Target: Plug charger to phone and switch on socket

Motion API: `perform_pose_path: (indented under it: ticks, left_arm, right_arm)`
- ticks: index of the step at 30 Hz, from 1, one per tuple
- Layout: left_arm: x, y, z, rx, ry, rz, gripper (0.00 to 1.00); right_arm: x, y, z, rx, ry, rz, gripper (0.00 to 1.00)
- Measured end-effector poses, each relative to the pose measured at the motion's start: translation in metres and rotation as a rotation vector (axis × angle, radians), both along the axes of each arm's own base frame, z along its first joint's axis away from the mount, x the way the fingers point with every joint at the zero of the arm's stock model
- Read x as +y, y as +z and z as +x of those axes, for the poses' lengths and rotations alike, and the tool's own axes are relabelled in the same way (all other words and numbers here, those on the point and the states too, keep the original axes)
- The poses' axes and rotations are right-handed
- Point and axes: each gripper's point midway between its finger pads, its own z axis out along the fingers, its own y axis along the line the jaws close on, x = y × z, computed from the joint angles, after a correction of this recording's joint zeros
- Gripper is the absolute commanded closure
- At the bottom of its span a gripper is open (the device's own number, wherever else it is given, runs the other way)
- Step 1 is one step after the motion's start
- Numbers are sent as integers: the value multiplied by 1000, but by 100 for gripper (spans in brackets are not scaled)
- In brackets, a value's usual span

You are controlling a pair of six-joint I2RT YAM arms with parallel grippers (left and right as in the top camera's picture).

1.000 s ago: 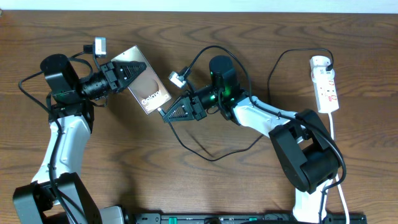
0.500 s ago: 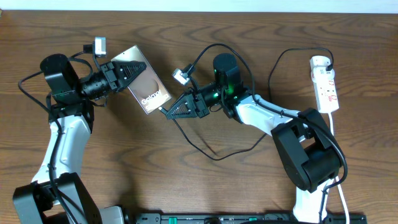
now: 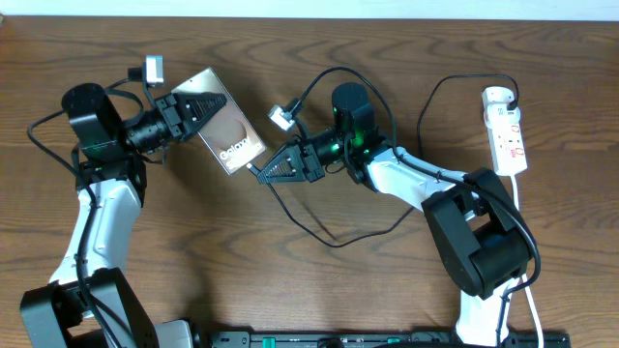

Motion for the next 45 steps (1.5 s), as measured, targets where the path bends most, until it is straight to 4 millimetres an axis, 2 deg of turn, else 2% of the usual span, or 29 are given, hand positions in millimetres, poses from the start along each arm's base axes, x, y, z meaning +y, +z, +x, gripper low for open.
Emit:
perform_pose_path:
  ticks: [6,11,15,19,21,27,30,33,38,41,43,45]
  left_arm:
    - [1,16,4,-53,11,-9,93]
    - [0,17,4,-37,11,-22,92]
    - [4,17,5,-26,23,-29,93]
    - [21,17,7,-6,66,-41,93]
    - [36,17,9,4,104,-48,93]
    - [64,18,7,19,157,-66,92]
    - [70,24,5,-3,156,-66,92]
    - [70,28,3,-16,148,-68,92]
    - [69,30,1,-8,133,-78,93]
    - [68,30,0,1,126,-84,93]
    - [68,30,0,2,124,-85,92]
    - [67,30,-1,3,118,-86,93]
  right_arm:
    - [2,-1,5,3,-32,-9,99]
    - [1,-2,7,8,-40,-13,99]
    - [-3,-6,16,80,-77,-56,99]
    - [-19,-15,38,171,-160,-110,99]
    - [-30,-18,52,204,-213,-128,98]
    - [-47,-27,74,259,-308,-165,98]
    - [-51,-34,80,289,-349,-193,99]
    - [-52,-44,83,326,-385,-236,99]
    - [-60,-77,79,422,-447,-385,98]
    - [-75,-107,70,494,-509,-590,98]
    - [-89,-120,65,503,-553,-737,99]
    - [-105,-126,66,462,-600,-871,99]
